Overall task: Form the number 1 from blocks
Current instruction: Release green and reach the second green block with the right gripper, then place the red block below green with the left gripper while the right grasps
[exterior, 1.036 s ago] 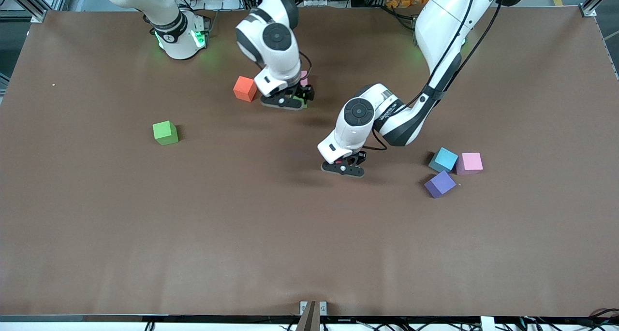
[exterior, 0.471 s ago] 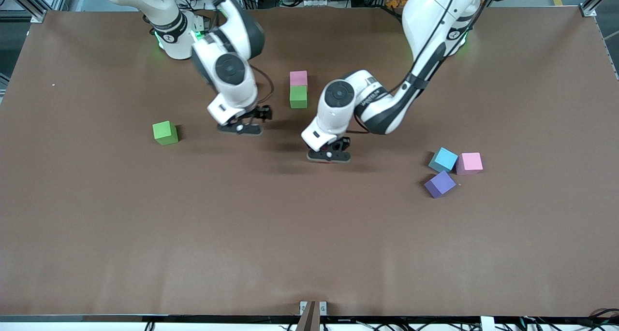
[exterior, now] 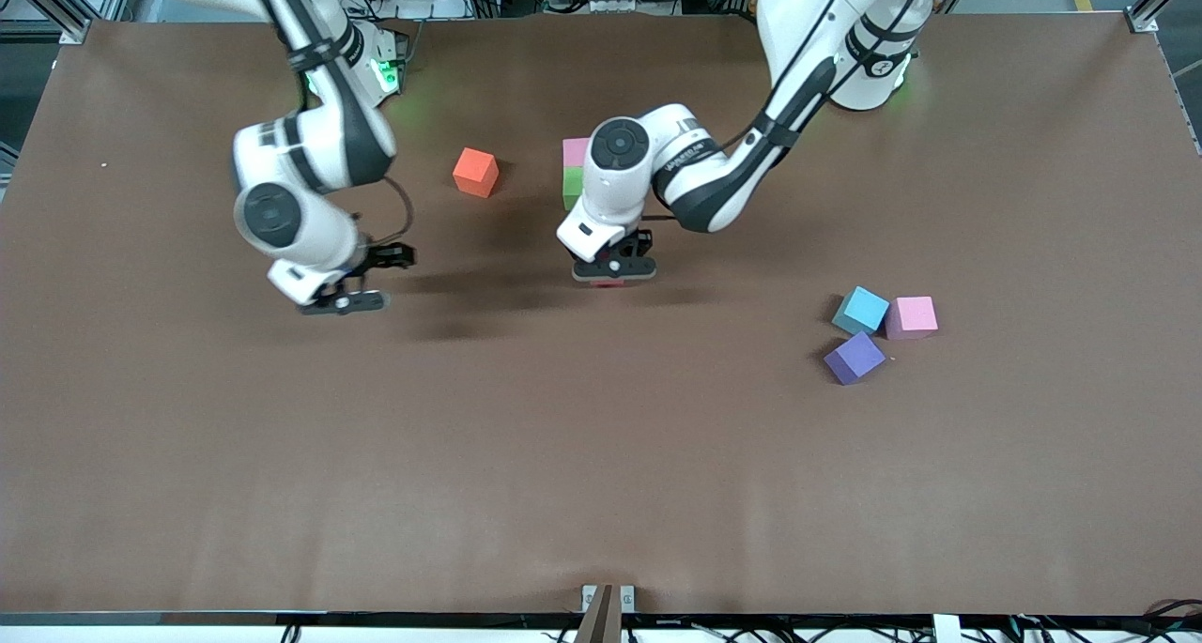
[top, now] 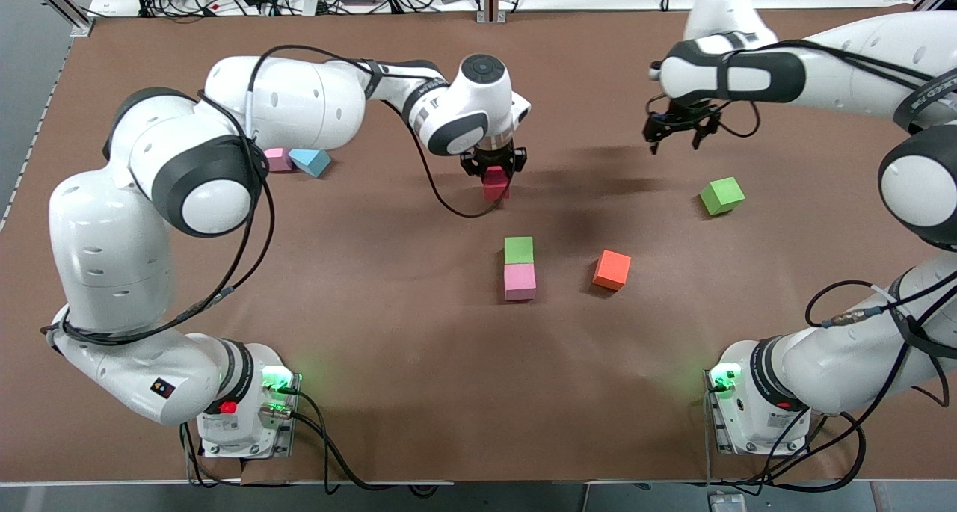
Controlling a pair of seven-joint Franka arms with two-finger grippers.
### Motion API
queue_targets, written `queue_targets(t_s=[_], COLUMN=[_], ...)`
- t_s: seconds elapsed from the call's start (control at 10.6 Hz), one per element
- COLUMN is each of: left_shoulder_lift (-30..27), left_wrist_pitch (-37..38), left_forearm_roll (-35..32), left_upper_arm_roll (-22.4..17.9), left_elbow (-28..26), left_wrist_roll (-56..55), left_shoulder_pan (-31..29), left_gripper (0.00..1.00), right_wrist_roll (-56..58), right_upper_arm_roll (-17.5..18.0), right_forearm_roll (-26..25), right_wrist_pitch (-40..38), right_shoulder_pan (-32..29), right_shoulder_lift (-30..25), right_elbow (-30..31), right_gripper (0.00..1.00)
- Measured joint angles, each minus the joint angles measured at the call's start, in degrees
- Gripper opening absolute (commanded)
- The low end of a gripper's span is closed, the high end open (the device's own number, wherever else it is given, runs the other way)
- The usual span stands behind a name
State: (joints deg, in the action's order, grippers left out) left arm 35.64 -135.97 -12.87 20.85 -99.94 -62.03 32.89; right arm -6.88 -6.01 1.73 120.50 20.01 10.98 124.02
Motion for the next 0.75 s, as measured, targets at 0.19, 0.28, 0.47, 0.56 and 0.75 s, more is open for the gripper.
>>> queue_targets(t_s=[0.19, 0.28, 0.47, 0.56, 0.75], left_shoulder_lift=[0.0, 0.0, 0.1, 0.2, 0.6], left_wrist_pitch=[0.1, 0.1, 0.2, 0.2, 0.2], left_forearm_roll=[0.0, 0.0, 0.0, 0.1, 0.1], left_upper_arm_roll=[0.0, 0.0, 0.0, 0.0, 0.0], left_elbow=[-0.1, -0.1, -0.3, -0.4, -0.5], left_wrist_roll=[-1.3, -1.4, -1.4, -1.4, -2.1], left_shoulder_pan=[1.9, 2.5, 3.4, 3.8, 4.6], left_gripper=[0.00, 0.00, 0.00, 0.00, 0.00], right_wrist_roll=[5.2, 7.6, 11.0, 12.9, 17.4], right_upper_arm_roll=[0.0, 0.0, 0.1, 0.1, 0.1], right_forearm_roll=[-1.6, -1.8, -2.5, -3.4, -4.1], right_wrist_pitch=[0.0, 0.8, 5.0, 6.4, 11.9], right_shoulder_pan=[-3.2, -4.5, -5.9, -7.2, -10.8], right_shoulder_lift=[0.0, -0.3, -2.0, -3.1, -5.3], right_elbow=[0.2, 1.1, 5.6, 7.8, 12.8], right_gripper=[1.00, 1.00, 1.00, 1.00, 1.00])
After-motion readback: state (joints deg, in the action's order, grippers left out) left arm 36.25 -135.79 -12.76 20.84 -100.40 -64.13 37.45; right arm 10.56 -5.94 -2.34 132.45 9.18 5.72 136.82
